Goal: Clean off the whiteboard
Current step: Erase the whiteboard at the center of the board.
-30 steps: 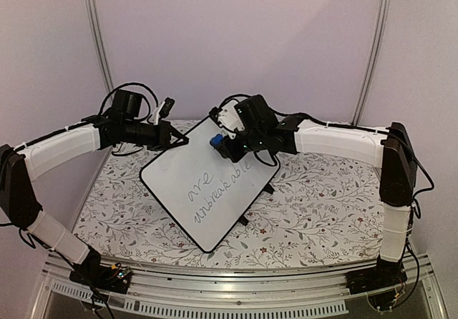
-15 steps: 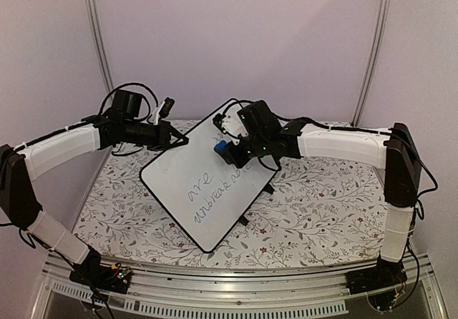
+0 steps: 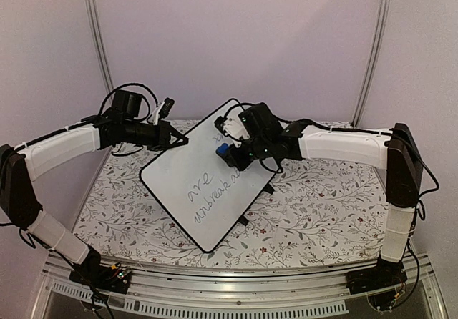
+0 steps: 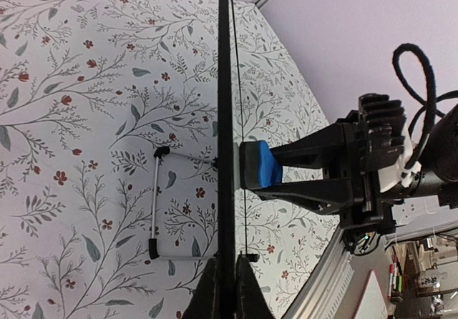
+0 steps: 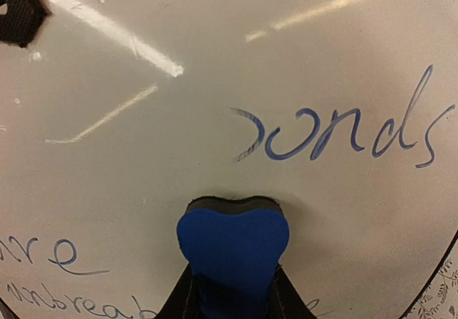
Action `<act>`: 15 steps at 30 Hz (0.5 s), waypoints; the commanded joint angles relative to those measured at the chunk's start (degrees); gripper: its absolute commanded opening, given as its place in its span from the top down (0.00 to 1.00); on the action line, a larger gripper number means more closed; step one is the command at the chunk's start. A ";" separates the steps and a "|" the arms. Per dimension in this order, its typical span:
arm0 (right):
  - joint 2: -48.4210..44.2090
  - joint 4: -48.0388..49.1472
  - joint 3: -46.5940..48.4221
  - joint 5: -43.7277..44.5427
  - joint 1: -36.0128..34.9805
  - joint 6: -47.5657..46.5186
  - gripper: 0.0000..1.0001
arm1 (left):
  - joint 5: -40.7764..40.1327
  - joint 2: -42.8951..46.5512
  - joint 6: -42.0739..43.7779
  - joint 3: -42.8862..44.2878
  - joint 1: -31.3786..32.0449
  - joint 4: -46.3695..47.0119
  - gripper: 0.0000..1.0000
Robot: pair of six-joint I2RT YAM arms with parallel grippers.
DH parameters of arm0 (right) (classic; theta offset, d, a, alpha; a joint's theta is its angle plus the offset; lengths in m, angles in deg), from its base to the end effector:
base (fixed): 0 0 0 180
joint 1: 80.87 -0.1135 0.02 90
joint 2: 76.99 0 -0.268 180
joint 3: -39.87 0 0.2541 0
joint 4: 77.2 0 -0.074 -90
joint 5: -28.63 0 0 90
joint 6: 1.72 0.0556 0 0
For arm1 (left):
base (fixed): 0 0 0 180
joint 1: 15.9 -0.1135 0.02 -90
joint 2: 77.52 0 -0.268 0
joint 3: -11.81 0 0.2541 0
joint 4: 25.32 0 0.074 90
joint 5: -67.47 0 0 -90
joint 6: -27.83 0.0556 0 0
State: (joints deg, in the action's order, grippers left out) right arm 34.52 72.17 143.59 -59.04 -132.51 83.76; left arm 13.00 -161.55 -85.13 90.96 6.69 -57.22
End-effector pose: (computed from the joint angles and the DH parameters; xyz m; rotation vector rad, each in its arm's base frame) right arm 0.2944 0.3683 0.2479 -1.0492 2.0141 0.3963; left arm 0.3023 -0.1608 0.2870 0.3577 2.2753 -1.1128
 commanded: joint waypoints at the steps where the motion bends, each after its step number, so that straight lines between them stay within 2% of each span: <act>1: 0.87 -2.73 2.11 -0.38 -0.13 -0.17 0.81 | 0.79 -0.15 4.35 -0.54 0.00 2.94 1.00; 10: 4.84 -3.46 12.52 1.74 -0.04 -2.52 0.81 | 1.01 -0.17 4.29 -0.63 -0.03 3.01 1.00; 15: 6.21 -3.68 14.92 2.09 0.04 -3.31 0.81 | 1.02 -0.08 4.29 -0.63 0.00 3.03 1.00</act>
State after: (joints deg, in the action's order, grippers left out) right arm 38.89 69.20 156.25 -58.19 -132.51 81.60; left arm 13.83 -161.55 -84.54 90.94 6.69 -56.78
